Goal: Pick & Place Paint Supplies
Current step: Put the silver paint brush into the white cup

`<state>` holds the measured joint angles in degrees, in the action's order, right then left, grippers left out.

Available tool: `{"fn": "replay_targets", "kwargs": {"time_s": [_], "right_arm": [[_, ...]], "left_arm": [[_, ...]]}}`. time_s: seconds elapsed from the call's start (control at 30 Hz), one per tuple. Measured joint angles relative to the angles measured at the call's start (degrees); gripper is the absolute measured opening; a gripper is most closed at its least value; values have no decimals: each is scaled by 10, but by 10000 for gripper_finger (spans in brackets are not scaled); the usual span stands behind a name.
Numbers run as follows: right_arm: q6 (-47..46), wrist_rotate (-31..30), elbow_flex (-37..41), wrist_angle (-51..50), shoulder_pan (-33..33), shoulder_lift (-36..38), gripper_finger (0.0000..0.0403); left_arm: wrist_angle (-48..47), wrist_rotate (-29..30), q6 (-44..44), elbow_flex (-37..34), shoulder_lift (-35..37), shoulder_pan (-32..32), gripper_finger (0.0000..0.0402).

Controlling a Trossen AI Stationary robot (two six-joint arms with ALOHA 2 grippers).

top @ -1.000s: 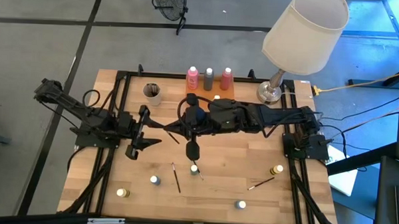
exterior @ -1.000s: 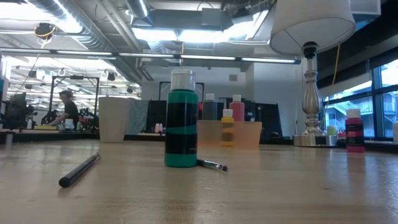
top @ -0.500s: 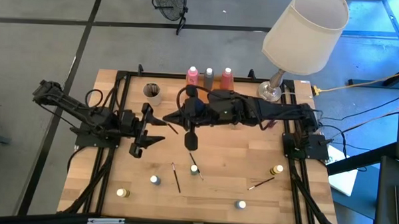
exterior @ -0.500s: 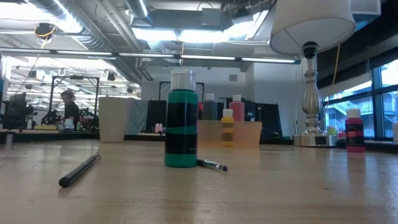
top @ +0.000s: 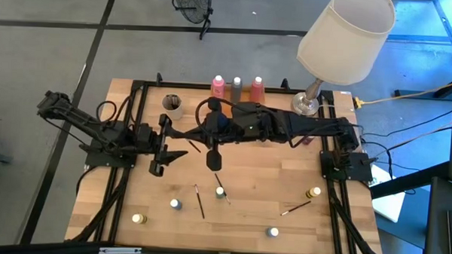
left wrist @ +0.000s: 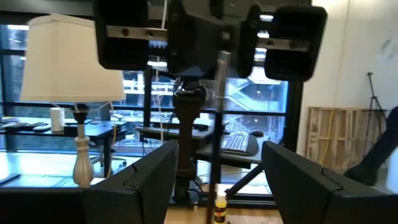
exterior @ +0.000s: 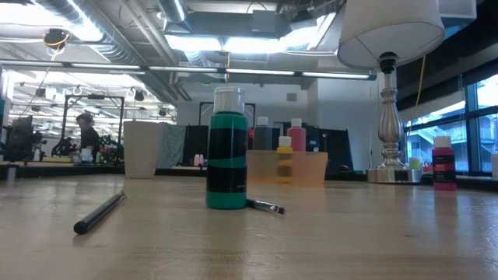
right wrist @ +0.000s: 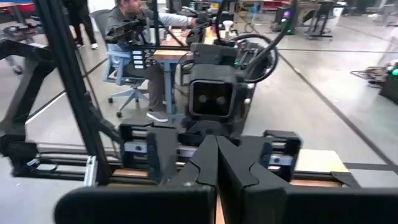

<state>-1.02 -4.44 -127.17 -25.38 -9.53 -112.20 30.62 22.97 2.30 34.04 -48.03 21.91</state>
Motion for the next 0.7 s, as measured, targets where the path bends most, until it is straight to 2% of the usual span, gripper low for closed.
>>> {"fn": "replay_targets", "kwargs": {"time_s": [0.1,0.4,0.7], "right_arm": [[0,17,0,7,4,0,0],[17,17,0,23,6,0,0],[21,21,0,18,9,0,0]], "left_arm": [[5,0,0,0,-1,-6,228],[11,-1,-20,0,-35,-42,228],[28,-1,-16,0,-46,-45,229]]}}
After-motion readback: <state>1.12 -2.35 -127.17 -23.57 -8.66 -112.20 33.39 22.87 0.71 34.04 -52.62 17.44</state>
